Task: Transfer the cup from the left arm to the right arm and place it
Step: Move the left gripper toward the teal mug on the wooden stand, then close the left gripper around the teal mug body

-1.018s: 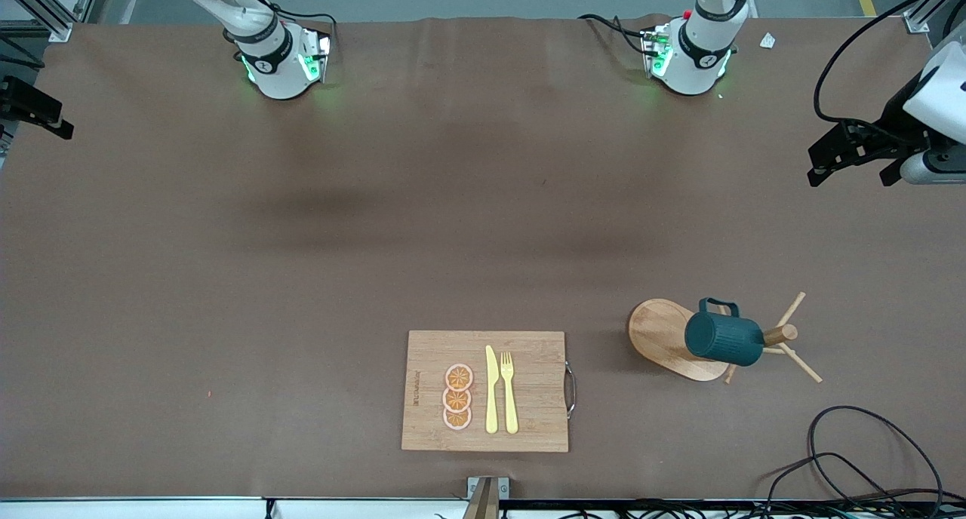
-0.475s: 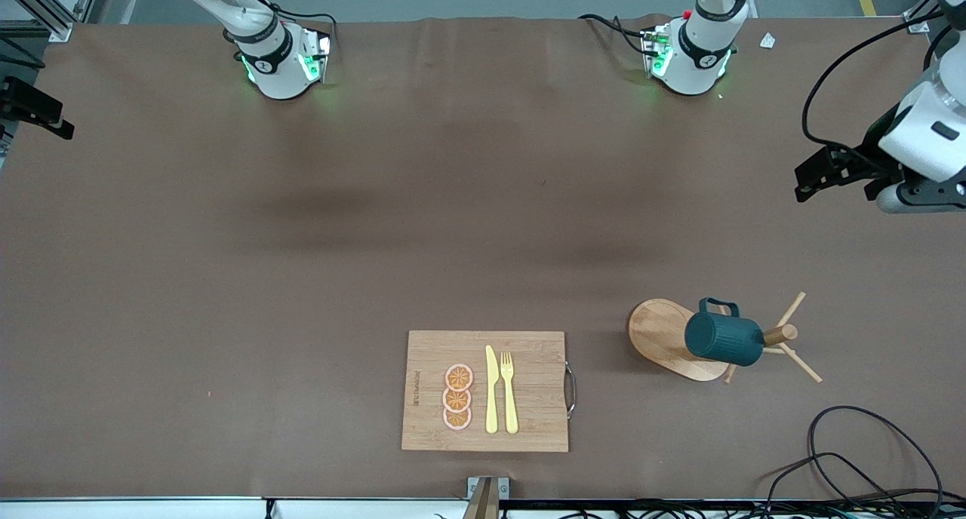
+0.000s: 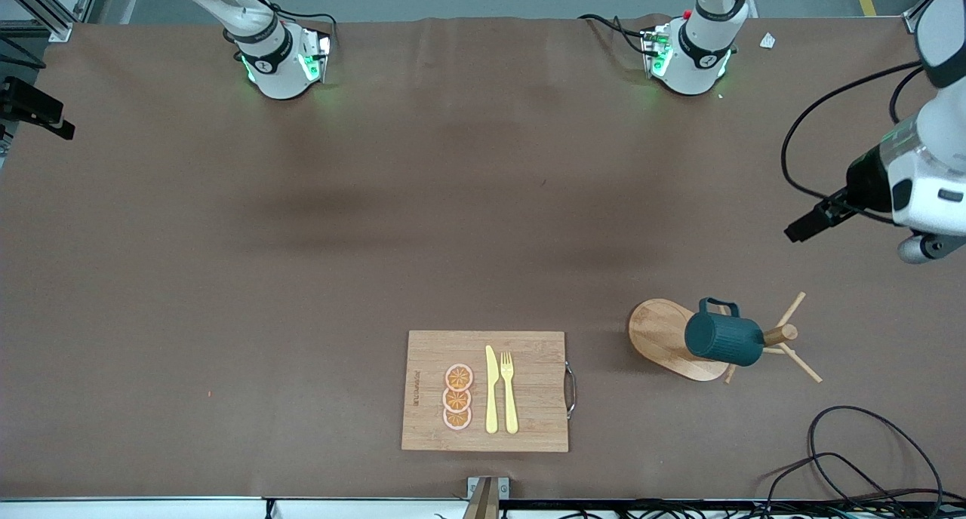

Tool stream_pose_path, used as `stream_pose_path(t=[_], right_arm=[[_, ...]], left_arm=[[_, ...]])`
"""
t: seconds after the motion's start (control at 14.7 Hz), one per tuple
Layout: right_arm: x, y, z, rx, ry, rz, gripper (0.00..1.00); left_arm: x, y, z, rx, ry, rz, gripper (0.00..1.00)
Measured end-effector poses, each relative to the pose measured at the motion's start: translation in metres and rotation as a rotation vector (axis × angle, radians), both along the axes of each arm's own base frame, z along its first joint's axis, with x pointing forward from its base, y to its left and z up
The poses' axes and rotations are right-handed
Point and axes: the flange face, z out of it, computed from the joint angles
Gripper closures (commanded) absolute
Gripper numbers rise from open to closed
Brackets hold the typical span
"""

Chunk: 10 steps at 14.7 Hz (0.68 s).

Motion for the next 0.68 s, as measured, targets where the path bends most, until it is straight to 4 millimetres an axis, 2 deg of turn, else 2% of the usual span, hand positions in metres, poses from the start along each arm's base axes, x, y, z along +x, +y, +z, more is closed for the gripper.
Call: stream_pose_path(t=[0.27,0.68], right_arm=[[0.000,0.001,0.000,0.004,0.000,0.001,0.00],[0.000,0.001,-0.001,0.005,0.001,0.001,0.00]], left_arm=[[0.035,-0.011,-0.045,-0.049,0.024,0.287,0.00],[0.088,-0.008,-0.091,-0.202,-0.024,0.658,0.00]])
